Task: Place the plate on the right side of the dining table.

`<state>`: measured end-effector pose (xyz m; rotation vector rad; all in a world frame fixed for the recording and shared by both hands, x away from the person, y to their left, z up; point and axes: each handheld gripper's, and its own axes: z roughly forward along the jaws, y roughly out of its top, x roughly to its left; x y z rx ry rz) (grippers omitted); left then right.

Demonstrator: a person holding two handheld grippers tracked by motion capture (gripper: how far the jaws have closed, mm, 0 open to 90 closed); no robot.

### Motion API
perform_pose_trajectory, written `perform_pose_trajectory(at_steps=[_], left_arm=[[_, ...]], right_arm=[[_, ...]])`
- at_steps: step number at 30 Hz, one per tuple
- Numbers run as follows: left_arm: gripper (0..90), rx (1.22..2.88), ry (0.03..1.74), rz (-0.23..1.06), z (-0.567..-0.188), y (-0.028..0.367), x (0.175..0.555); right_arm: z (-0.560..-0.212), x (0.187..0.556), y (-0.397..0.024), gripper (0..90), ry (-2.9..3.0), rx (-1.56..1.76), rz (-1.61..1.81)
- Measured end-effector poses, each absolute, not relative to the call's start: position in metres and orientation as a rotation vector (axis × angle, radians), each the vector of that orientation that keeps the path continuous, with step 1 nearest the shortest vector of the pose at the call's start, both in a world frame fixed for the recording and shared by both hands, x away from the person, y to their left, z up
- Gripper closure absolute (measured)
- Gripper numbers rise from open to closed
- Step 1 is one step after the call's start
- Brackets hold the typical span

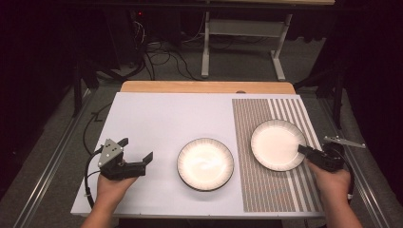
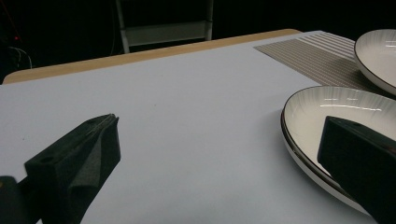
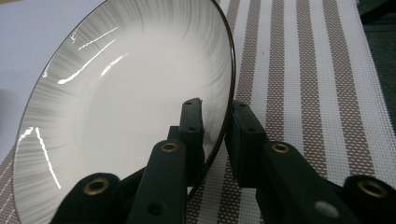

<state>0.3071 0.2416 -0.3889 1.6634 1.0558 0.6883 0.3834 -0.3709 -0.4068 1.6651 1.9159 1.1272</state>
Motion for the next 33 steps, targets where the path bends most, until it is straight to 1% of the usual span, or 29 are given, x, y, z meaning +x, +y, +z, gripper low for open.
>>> perform_pose_trajectory(at_steps=[4,9,15,21,30,33], left_arm=[[0.1,1.658,1.058,0.698,-0.387,0.244,0.306],[0.1,1.66,1.071,0.691,-0.39,0.248,0.308],[0.1,1.672,1.069,0.681,-0.392,0.246,0.308],[0.1,1.659,1.068,0.667,-0.392,0.247,0.307],[0.1,1.666,1.07,0.664,-0.393,0.244,0.305],[0.1,1.672,1.059,0.663,-0.393,0.241,0.304]], right_arm=[[-0.412,0.387,-0.372,79.2,1.884,1.719,1.135],[-0.418,0.391,-0.372,78.3,1.881,1.725,1.059],[-0.418,0.39,-0.373,78.1,1.871,1.715,1.079],[-0.414,0.385,-0.375,68.5,1.841,1.674,1.081],[-0.397,0.368,-0.367,59.4,1.815,1.445,1.099],[-0.39,0.362,-0.361,52.7,1.811,1.377,1.142]])
